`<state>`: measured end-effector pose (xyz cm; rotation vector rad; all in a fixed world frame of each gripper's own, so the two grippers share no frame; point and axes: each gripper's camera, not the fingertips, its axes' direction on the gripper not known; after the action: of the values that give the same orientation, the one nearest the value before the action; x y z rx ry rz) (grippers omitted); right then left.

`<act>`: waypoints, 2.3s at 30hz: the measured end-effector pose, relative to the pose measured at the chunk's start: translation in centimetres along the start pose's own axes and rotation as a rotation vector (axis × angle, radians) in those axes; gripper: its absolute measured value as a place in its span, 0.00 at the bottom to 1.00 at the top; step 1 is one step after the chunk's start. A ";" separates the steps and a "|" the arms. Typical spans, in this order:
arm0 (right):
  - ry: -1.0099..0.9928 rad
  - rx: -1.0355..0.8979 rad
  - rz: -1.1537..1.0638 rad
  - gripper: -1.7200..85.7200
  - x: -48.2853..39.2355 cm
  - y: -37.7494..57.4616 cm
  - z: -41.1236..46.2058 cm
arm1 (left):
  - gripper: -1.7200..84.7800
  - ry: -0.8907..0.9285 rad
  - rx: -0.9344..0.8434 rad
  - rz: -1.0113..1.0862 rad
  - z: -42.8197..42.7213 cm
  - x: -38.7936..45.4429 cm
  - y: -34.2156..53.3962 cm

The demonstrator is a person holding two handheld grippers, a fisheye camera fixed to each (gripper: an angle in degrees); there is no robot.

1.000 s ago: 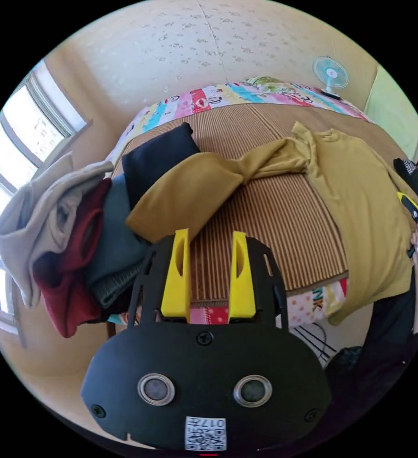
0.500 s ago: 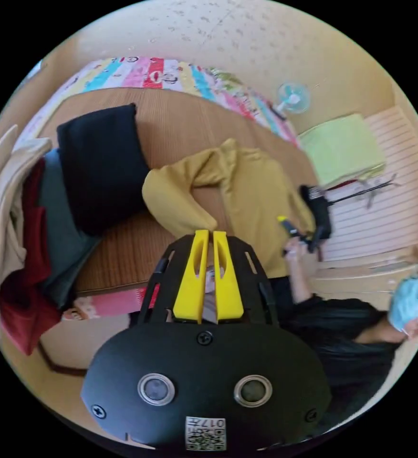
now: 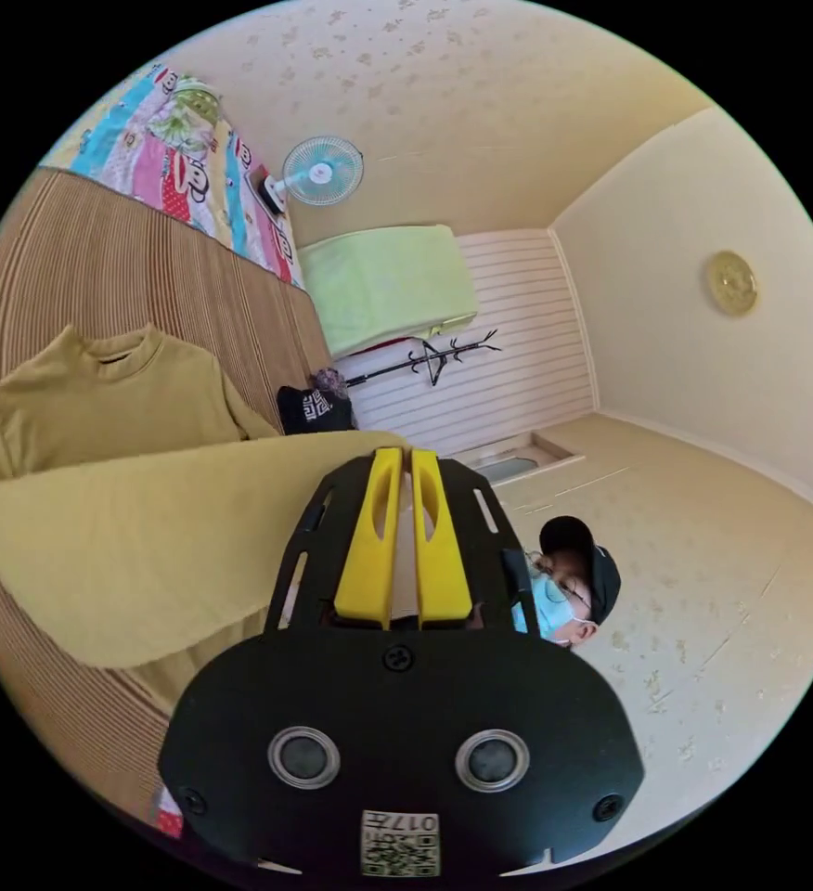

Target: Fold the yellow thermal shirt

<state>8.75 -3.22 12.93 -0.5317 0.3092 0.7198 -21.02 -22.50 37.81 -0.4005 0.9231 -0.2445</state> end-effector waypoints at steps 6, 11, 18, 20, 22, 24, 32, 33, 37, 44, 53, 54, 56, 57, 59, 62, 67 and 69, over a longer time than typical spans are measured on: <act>0.016 -0.002 -0.013 0.04 -0.4 -0.9 -0.6 | 0.12 -0.418 -0.074 -0.021 8.6 -11.6 -2.8; -0.019 -0.007 0.006 0.04 -0.1 -1.9 -0.7 | 0.14 -0.348 -0.085 0.087 9.5 -10.7 7.3; -0.007 -0.020 0.011 0.05 -0.9 -3.5 -0.1 | 0.14 -0.918 0.026 0.198 6.2 -6.4 33.6; -0.023 -0.023 0.015 0.06 -1.0 -4.0 0.0 | 0.14 -0.924 0.140 0.137 3.7 -6.9 38.2; -0.038 -0.029 -0.001 0.08 -1.4 -4.3 0.1 | 0.14 -0.827 0.211 -0.003 1.1 -9.9 43.5; -0.057 -0.047 -0.014 0.09 -1.8 -4.6 0.0 | 0.11 -0.753 0.307 0.002 0.1 -10.8 47.1; 0.472 0.396 0.147 0.17 -1.4 -0.3 -17.9 | 0.08 -0.833 0.209 0.026 0.7 -10.5 47.1; 0.531 0.424 0.163 0.17 -0.9 0.4 -18.7 | 0.08 -0.840 0.205 0.027 0.8 -10.5 47.0; 0.817 0.069 0.210 0.11 6.7 0.9 -16.1 | 0.07 -0.850 0.212 0.025 0.8 -10.2 47.4; -0.256 0.370 0.163 0.06 10.7 1.8 -31.4 | 0.08 -0.842 0.178 0.005 0.5 -9.4 47.1; -0.097 0.500 0.836 0.12 30.0 11.7 -36.1 | 0.08 -0.822 0.184 -0.006 0.4 -8.1 47.2; -0.094 0.502 0.868 0.12 30.3 12.8 -35.7 | 0.08 -0.821 0.180 -0.008 0.4 -7.9 47.1; -0.159 0.545 0.853 0.15 29.1 15.6 -34.2 | 0.08 -0.824 0.178 -0.010 0.5 -7.5 46.9; -0.171 0.553 0.842 0.16 28.6 16.0 -33.7 | 0.08 -0.827 0.181 -0.010 0.6 -7.3 46.9; -0.211 0.569 0.844 0.17 27.9 16.5 -31.1 | 0.08 -0.825 0.187 -0.009 0.7 -6.9 46.8; -0.305 0.616 0.849 0.16 29.2 15.6 -28.0 | 0.07 -0.800 0.194 -0.015 0.7 -6.5 46.7; -0.194 0.771 0.760 0.07 23.7 11.5 -29.4 | 0.08 -0.787 0.198 -0.013 1.1 -5.1 46.5; -0.032 0.826 0.644 0.06 17.4 8.1 -31.3 | 0.09 -0.798 0.202 -0.009 1.6 -4.3 46.5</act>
<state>12.81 -6.25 -23.45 0.3916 0.7176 1.1267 -20.63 21.27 21.47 -0.2757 0.1105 -0.1609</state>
